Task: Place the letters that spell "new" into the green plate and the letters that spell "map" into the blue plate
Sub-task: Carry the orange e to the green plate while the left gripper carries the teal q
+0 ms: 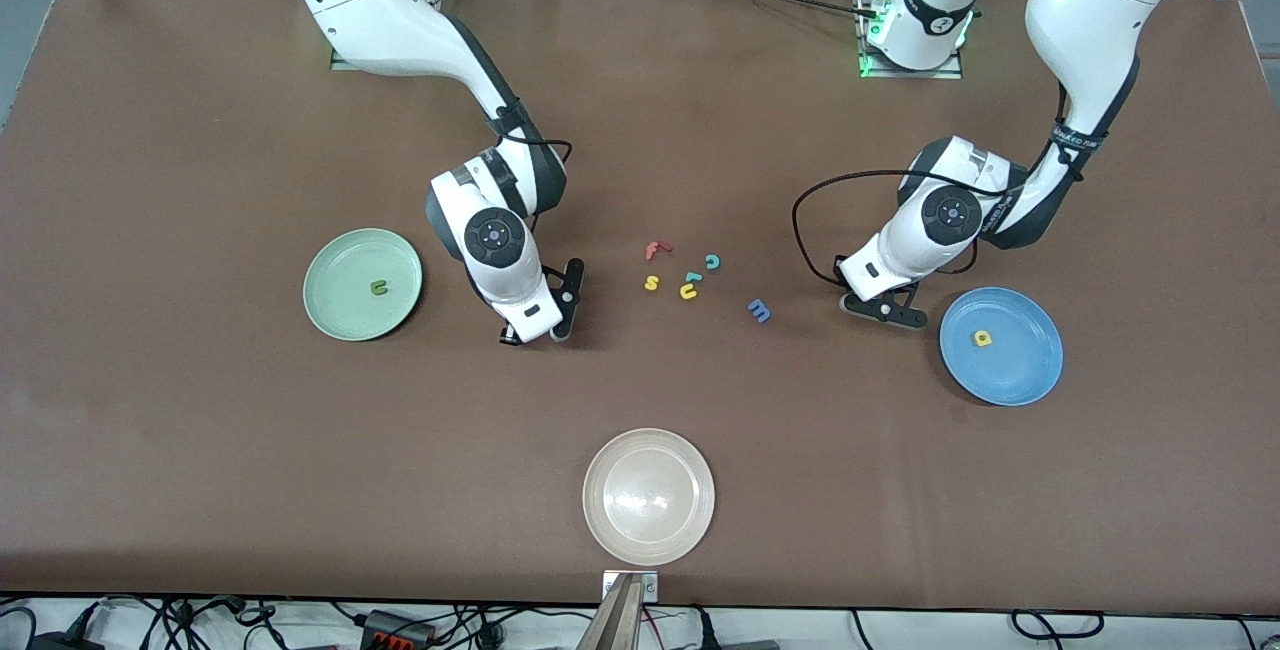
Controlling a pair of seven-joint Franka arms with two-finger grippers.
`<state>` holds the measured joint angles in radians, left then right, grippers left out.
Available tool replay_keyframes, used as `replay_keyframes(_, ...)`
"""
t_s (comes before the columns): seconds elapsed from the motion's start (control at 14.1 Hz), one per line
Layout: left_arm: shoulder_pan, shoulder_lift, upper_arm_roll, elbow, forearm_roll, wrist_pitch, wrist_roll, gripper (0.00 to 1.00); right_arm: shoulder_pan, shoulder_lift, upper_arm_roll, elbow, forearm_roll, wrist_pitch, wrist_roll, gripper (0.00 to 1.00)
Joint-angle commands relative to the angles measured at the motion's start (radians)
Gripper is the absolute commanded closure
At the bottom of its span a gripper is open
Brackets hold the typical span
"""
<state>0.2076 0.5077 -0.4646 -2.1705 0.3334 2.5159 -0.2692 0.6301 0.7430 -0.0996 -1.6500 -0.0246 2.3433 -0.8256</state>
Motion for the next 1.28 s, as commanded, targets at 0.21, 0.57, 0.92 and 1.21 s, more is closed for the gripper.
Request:
replay_keyframes(0.21,-0.007,-0.021,-0.006,0.229,0.035,-0.400,-0.002,0.81,0.002,-0.001,0.001,-0.011,-0.014,0.007,-0.006,0.65)
replay_keyframes(0.57,0.047,-0.015,0.032,0.348,0.039,-0.487,0.288,0.81,0.000,-0.007,0.001,-0.011,-0.014,0.001,0.003,0.82)
replay_keyframes(0.92,0.174,0.067,0.035,0.359,0.160,-0.428,0.381,0.80,-0.012,-0.106,-0.071,0.004,-0.015,-0.225,0.010,0.83)
replay_keyframes(1.21,0.234,0.100,0.034,0.340,0.164,-0.362,0.415,0.67,-0.061,-0.158,-0.115,-0.004,-0.017,-0.410,0.005,0.83)
